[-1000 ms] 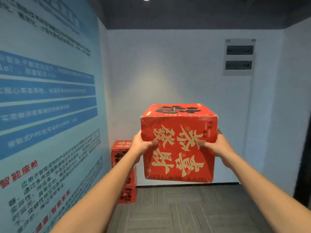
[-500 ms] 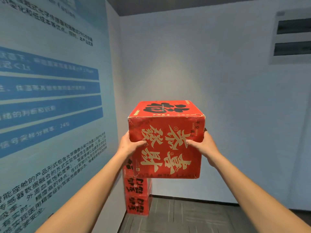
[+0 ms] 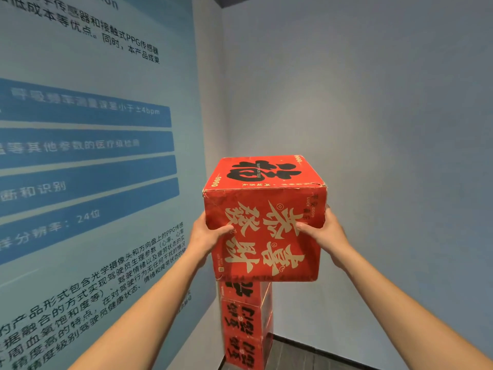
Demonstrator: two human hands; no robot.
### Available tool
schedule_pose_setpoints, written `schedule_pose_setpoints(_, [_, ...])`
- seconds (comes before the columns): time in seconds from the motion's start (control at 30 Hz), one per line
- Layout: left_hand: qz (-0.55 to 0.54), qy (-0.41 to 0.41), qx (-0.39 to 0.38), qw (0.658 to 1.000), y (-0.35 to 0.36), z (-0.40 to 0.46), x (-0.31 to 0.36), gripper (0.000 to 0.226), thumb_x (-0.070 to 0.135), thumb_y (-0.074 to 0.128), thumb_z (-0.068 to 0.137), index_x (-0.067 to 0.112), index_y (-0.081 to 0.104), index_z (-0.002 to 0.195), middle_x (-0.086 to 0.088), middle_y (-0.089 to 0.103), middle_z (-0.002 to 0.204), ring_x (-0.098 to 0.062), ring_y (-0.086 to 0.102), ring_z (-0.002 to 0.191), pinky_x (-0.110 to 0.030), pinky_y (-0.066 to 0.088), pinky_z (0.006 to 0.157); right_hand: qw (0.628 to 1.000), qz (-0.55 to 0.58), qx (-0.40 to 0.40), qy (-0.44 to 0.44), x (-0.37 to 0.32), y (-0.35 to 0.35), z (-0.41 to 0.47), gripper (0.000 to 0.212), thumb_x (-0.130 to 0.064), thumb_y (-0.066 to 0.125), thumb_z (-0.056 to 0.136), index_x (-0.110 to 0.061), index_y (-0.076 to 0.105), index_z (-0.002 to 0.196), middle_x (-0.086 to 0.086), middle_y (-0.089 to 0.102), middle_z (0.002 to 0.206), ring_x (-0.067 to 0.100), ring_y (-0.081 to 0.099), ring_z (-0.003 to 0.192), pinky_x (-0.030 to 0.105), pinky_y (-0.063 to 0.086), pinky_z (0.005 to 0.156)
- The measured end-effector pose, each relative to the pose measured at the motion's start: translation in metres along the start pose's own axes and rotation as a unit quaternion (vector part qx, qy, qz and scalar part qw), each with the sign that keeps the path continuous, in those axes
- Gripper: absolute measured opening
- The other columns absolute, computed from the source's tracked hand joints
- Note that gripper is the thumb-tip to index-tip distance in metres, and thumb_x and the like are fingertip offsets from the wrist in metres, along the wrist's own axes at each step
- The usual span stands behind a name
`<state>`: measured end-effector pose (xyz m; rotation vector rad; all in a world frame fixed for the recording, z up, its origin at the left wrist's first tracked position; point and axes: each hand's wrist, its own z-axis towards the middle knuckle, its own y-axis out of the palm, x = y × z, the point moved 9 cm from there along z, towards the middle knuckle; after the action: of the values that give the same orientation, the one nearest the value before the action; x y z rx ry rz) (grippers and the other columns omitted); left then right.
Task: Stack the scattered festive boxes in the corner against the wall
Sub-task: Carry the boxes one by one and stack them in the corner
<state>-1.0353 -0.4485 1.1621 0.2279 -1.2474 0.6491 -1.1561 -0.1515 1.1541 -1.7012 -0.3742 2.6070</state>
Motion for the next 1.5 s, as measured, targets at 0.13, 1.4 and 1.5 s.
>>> schedule_pose_setpoints(0.13, [-0.021,-0.020,0.002,1.000,0.017,0.073,-0.044,0.052,0.020,0.081,0.080,0.021,0.053,0.124,0.008,0.065,0.105,-0.009,0.062,0.091,-0.020,0.049,0.066,1.000,0.014,-0.007,0.008,0.035,0.031,0.072,0.068,-0.039,0.080,0.079,-0.033,0.044,0.136,-0.012,0.063,0.118,0.016,0.064,0.108,0.045,0.056,0.088])
schedule_pose_setpoints(1.4, [0.043,-0.204,0.055,0.976,0.158,0.461,-0.424,0.061,0.021,0.082,0.079,0.014,0.051,0.131,-0.001,0.064,0.123,-0.017,0.063,0.106,-0.042,0.054,0.096,0.986,0.021,-0.082,0.144,0.441,0.236,0.450,0.061,-0.034,0.081,0.080,-0.037,0.049,0.132,-0.017,0.067,0.119,0.007,0.065,0.109,0.047,0.056,0.094])
schedule_pose_setpoints(1.5, [0.040,-0.210,0.051,0.975,0.158,0.464,-0.445,0.057,0.021,0.081,0.080,0.015,0.051,0.128,0.001,0.064,0.120,-0.017,0.063,0.106,-0.043,0.054,0.095,0.984,0.015,-0.078,0.162,0.457,0.246,0.444,0.063,-0.035,0.081,0.080,-0.037,0.048,0.133,-0.018,0.067,0.119,0.008,0.065,0.109,0.047,0.056,0.094])
